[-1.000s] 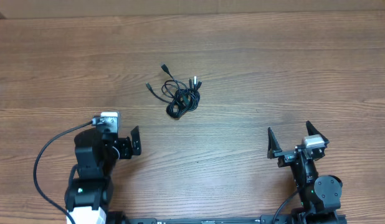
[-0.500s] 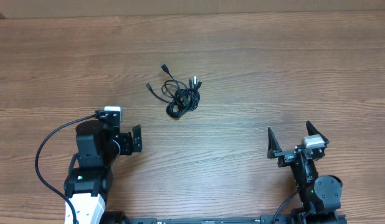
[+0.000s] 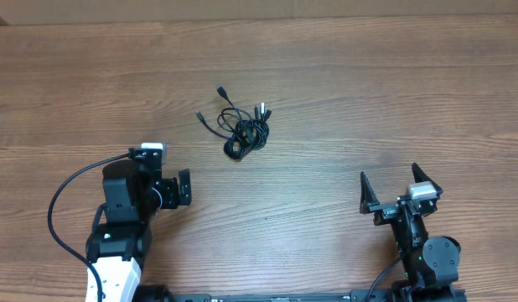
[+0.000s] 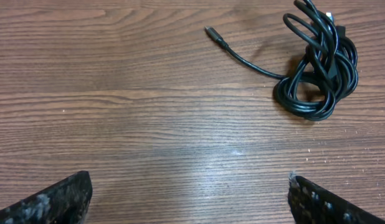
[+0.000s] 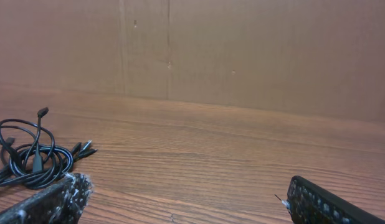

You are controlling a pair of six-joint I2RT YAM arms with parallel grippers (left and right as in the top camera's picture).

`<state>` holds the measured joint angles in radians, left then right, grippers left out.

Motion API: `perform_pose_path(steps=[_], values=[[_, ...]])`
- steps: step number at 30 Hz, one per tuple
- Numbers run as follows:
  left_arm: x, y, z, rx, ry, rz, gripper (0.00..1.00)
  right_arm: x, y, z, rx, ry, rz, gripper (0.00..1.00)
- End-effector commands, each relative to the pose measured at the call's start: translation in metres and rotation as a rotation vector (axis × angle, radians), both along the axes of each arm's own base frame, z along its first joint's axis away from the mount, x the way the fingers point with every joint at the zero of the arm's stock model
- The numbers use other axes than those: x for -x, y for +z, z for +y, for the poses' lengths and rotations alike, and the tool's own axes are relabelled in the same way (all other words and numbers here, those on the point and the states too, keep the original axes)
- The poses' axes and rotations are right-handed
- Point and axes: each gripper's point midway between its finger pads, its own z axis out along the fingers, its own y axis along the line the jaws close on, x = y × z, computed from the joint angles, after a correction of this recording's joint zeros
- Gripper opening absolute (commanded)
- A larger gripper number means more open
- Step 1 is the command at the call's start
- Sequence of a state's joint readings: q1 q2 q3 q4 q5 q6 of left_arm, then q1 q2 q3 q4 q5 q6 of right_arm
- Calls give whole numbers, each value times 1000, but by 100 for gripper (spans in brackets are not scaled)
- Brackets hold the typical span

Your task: Untangle cables

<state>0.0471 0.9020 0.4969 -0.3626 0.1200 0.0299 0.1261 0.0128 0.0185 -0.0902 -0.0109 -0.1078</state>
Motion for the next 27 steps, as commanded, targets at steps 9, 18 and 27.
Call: perform_pose_path(steps=[9,18,27], values=[[-8,13,-2,-9,-24,-21,100,0,-1,-1,-6,-8,-4,100],[-9,12,-9,9,-59,-19,100,0,-1,-1,-6,-8,-4,100],[-10,11,-11,14,-74,-12,100,0,-1,-1,-6,-8,-4,100]])
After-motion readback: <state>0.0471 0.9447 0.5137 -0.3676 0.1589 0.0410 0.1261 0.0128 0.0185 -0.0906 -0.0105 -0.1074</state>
